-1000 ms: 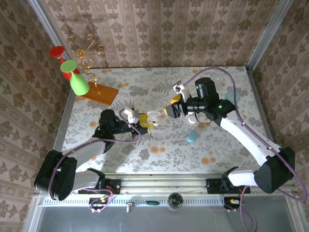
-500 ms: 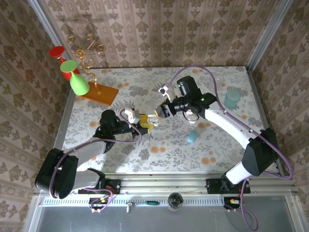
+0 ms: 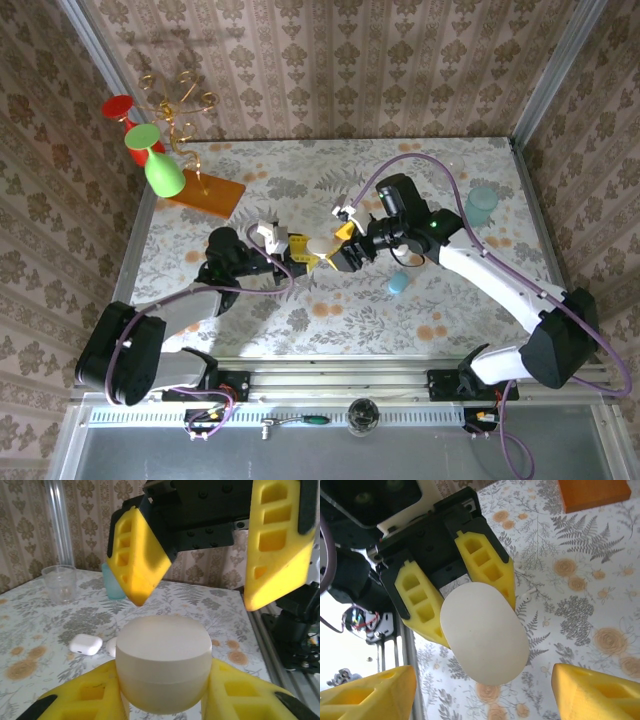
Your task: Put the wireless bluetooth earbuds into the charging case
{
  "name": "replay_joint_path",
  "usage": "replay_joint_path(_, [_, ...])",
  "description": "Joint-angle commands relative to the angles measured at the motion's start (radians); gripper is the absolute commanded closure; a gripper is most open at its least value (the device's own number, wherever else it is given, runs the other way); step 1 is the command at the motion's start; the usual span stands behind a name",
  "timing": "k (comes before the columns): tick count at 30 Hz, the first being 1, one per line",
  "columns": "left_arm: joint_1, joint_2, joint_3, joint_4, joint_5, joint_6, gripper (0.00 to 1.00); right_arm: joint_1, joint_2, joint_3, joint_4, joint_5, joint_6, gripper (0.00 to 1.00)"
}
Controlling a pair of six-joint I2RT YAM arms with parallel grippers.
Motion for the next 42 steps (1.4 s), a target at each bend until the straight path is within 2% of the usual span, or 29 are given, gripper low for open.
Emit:
replay_joint_path(1, [-0.002, 0.001, 0.043, 0.057, 0.086, -0.068, 0.67, 0.005, -0.016, -0.009, 0.01, 0.014, -0.155, 0.26])
replay_joint_path(3, [-0.005, -0.002, 0.049, 0.053, 0.106, -0.083, 0.67, 0.006, -0.008, -0.005, 0.011, -0.002, -0.217, 0.26])
replay_joint_path(8, [-0.013, 0.0, 0.062, 0.034, 0.13, -0.096, 0.67, 0.012, 0.036, 0.013, 0.02, -0.052, -0.25, 0.29])
replay_joint_path(15, [-0.02, 0.012, 0.071, 0.018, 0.141, -0.095, 0.67, 0.03, 0.07, 0.032, 0.009, -0.096, -0.271, 0.4])
replay_joint_path(23, [-0.02, 0.03, 0.07, -0.007, 0.135, -0.066, 0.64, 0.031, 0.052, 0.024, -0.013, -0.089, -0.285, 0.6])
replay_joint_path(25, [-0.018, 0.035, 0.068, -0.004, 0.128, -0.062, 0.57, 0.03, 0.045, 0.014, -0.011, -0.079, -0.284, 0.61])
replay_joint_path(29, [-0.007, 0.025, 0.051, 0.026, 0.087, -0.061, 0.28, 0.015, 0.044, -0.025, 0.02, -0.035, -0.245, 0.62])
replay_joint_path(33, [0.008, -0.016, 0.011, 0.024, 0.021, -0.026, 0.1, -0.009, 0.063, -0.092, 0.102, 0.025, -0.168, 0.62])
replay_joint_path(37, [0.074, -0.088, -0.045, -0.023, -0.05, 0.03, 0.0, -0.033, 0.161, -0.109, 0.204, 0.228, 0.067, 0.63])
replay_joint_path(40, [0.084, -0.146, -0.049, -0.164, -0.096, 0.123, 0.0, -0.046, 0.27, -0.099, 0.289, 0.356, 0.282, 0.63])
replay_joint_path(42, [0.083, -0.177, -0.041, -0.261, -0.126, 0.181, 0.0, -0.046, 0.334, -0.091, 0.33, 0.423, 0.363, 0.65])
